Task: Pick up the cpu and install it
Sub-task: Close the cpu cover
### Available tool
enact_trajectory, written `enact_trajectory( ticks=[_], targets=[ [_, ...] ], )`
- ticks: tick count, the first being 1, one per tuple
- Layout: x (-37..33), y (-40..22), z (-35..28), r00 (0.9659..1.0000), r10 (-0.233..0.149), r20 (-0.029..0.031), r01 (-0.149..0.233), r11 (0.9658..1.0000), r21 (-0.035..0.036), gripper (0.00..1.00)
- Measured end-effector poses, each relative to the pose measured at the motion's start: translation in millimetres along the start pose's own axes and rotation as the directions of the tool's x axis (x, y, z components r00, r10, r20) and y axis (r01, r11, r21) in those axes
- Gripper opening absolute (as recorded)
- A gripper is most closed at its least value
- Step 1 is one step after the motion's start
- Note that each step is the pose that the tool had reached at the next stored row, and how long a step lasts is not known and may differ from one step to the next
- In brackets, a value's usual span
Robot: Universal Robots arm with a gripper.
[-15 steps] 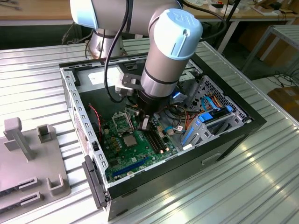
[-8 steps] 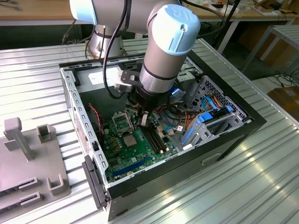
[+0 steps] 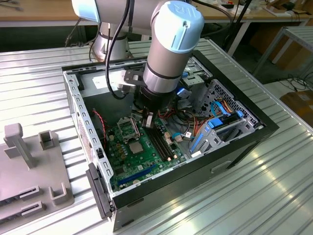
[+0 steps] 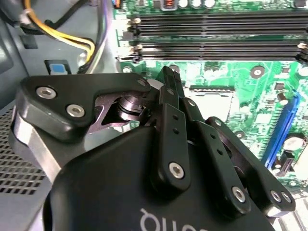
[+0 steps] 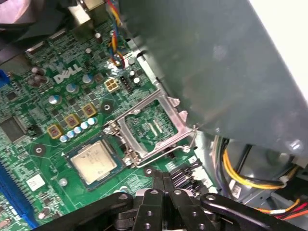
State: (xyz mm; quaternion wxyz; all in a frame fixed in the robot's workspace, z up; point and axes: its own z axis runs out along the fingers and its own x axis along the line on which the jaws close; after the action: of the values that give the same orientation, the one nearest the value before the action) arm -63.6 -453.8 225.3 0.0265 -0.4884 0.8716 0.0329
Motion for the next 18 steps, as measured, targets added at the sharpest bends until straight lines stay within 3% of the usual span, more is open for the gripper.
enact_trajectory(
  ticks=[4,8,12,18],
  targets=[
    [-2.0,1.2,0.2,0.9998,-0.02,0.0057,0.02,0.9998,0.0069,0.11],
    [-2.1,1.4,0.2,0.9976,-0.066,0.0196,0.066,0.9978,0.0063,0.11],
    [-2.3,0.9,0.2,0.9919,-0.125,0.0206,0.125,0.9921,0.001,0.11],
    [-6.1,0.0,0.5,0.9894,-0.143,0.0226,0.143,0.9897,-0.001,0.11]
  ],
)
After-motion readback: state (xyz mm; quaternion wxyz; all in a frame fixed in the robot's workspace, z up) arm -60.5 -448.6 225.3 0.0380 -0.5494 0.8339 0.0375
